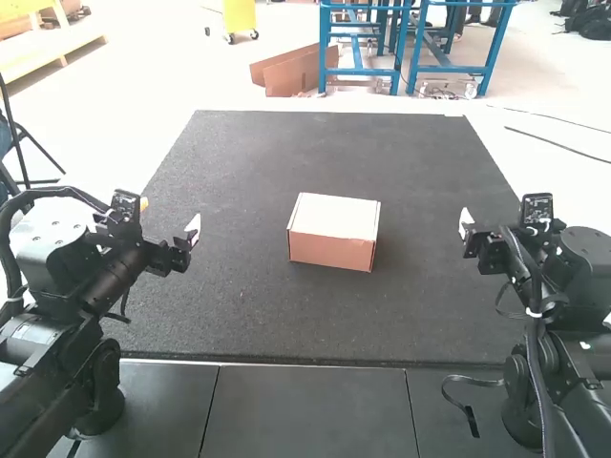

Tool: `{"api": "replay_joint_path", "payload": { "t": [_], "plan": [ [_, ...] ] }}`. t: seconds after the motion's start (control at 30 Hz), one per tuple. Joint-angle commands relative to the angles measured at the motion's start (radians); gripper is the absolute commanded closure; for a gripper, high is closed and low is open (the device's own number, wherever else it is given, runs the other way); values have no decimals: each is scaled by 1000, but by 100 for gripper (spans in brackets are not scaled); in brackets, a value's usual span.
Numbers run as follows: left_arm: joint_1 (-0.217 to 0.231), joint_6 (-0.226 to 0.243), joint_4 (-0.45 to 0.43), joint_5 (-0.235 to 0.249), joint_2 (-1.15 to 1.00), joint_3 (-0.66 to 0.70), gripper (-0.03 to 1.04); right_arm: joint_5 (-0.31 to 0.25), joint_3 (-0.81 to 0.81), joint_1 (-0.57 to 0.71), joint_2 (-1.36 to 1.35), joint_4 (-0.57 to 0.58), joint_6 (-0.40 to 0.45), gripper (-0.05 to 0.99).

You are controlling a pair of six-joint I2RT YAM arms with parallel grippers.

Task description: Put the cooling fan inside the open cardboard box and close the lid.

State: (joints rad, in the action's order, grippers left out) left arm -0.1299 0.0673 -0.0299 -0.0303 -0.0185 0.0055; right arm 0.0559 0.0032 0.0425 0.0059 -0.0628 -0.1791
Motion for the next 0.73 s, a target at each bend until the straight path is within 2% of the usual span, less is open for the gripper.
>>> {"api": "replay_joint_path", "payload": {
  "t": [0.0, 0.13, 0.23, 0.3, 0.4, 0.7],
  "plan": [
    [73, -8, 15, 3, 20, -9, 5, 7, -3, -12, -9, 0, 0, 2],
    [170, -84, 38, 3, 19, -9, 5, 7, -5, -6, -9, 9, 10, 2],
    [225, -90, 24, 1, 19, -9, 5, 7, -3, -6, -9, 18, 23, 2],
    [246, -89, 18, 1, 19, -9, 5, 5, -5, -6, -9, 26, 27, 2],
    [254, -81, 10, 1, 20, -9, 5, 5, -5, -6, -9, 27, 32, 2],
    [228, -75, 13, 1, 19, -7, 4, 25, -3, -4, -9, 47, -10, 2]
  ]
}}
